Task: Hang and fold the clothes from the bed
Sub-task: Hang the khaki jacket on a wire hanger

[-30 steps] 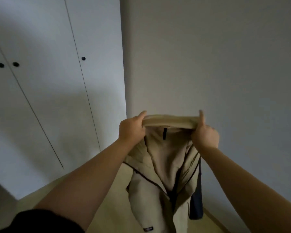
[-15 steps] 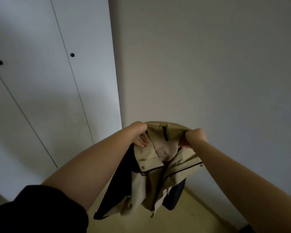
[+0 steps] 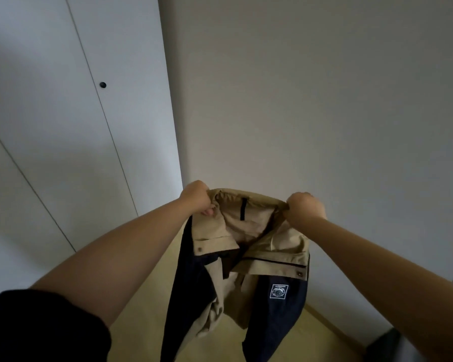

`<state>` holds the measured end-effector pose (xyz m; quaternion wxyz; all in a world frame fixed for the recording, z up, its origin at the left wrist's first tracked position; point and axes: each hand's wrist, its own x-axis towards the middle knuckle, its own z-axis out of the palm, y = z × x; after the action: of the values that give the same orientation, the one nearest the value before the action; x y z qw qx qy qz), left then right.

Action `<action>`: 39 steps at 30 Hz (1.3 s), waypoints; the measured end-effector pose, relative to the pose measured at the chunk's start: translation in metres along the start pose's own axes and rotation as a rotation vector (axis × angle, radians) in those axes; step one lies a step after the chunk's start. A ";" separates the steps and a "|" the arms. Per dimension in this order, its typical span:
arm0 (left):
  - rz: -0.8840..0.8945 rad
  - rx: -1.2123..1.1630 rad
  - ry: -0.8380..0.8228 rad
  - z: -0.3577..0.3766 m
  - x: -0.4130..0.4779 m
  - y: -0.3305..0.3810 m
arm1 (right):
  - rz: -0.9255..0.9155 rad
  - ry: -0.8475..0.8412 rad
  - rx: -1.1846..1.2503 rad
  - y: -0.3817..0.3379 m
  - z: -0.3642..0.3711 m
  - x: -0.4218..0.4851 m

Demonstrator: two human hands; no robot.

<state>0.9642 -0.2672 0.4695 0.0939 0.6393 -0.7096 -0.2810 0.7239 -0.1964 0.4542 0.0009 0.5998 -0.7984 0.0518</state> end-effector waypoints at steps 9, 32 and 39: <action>0.593 -0.227 0.540 -0.013 -0.010 0.029 | 0.152 0.178 1.562 -0.001 -0.028 0.006; 0.398 0.086 0.513 0.051 0.021 -0.003 | 0.296 0.128 0.671 0.028 0.047 -0.014; 0.443 -0.396 0.150 0.067 0.017 0.018 | 0.277 -0.249 0.691 0.045 0.041 -0.019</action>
<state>0.9131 -0.2648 0.4196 0.3281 0.4573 -0.7541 -0.3386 0.6880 -0.1694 0.4089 -0.3051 0.4531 -0.8012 0.2442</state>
